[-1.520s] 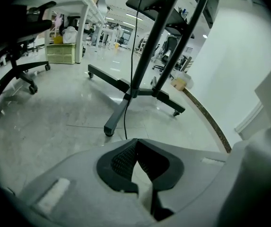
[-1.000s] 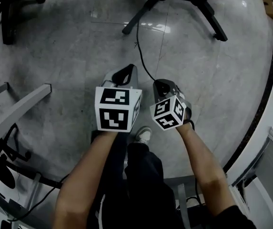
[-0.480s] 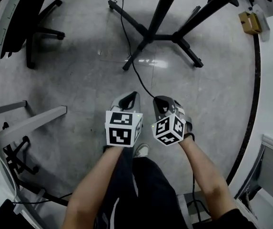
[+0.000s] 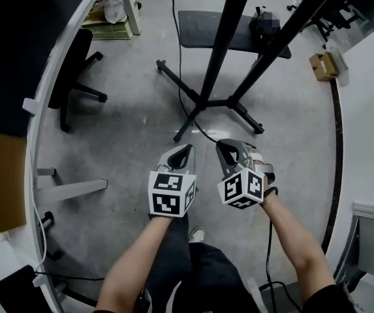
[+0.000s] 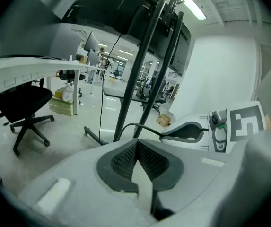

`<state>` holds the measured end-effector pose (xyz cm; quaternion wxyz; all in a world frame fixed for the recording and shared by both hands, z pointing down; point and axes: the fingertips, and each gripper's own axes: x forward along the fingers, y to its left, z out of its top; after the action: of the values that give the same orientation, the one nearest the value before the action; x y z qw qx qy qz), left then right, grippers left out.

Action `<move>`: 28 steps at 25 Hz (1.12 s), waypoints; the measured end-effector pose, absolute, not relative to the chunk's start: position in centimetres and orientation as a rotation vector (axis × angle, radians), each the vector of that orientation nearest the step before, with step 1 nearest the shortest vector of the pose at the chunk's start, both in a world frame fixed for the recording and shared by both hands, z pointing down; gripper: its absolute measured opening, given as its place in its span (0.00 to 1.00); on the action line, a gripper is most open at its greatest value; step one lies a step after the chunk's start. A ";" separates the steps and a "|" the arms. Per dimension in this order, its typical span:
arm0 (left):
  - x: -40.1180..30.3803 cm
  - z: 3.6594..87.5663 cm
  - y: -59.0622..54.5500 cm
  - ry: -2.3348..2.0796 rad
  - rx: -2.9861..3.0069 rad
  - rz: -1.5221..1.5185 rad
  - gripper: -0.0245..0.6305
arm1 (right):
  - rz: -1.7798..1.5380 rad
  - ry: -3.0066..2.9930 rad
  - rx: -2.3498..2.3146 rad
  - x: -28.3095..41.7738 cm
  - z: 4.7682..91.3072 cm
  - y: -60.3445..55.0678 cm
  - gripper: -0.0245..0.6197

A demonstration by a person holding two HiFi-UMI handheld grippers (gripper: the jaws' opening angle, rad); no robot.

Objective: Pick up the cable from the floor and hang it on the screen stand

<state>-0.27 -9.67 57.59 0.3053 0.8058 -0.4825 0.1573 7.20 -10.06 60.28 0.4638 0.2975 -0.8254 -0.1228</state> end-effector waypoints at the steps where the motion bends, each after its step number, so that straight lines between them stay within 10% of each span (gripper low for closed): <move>1: -0.4 56.3 -10.0 -1.282 2.152 0.411 0.04 | -0.336 -2.031 0.736 6.9 58.6 -10.7 0.05; 28: -4.2 19.3 -25.2 -1.453 2.529 0.047 0.04 | -1.174 -1.942 0.986 0.1 12.6 -26.4 0.06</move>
<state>-4.23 -25.24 19.29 0.1122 0.8615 -0.4950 0.0161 0.07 -26.42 12.59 0.3275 0.3767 -0.7414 -0.4484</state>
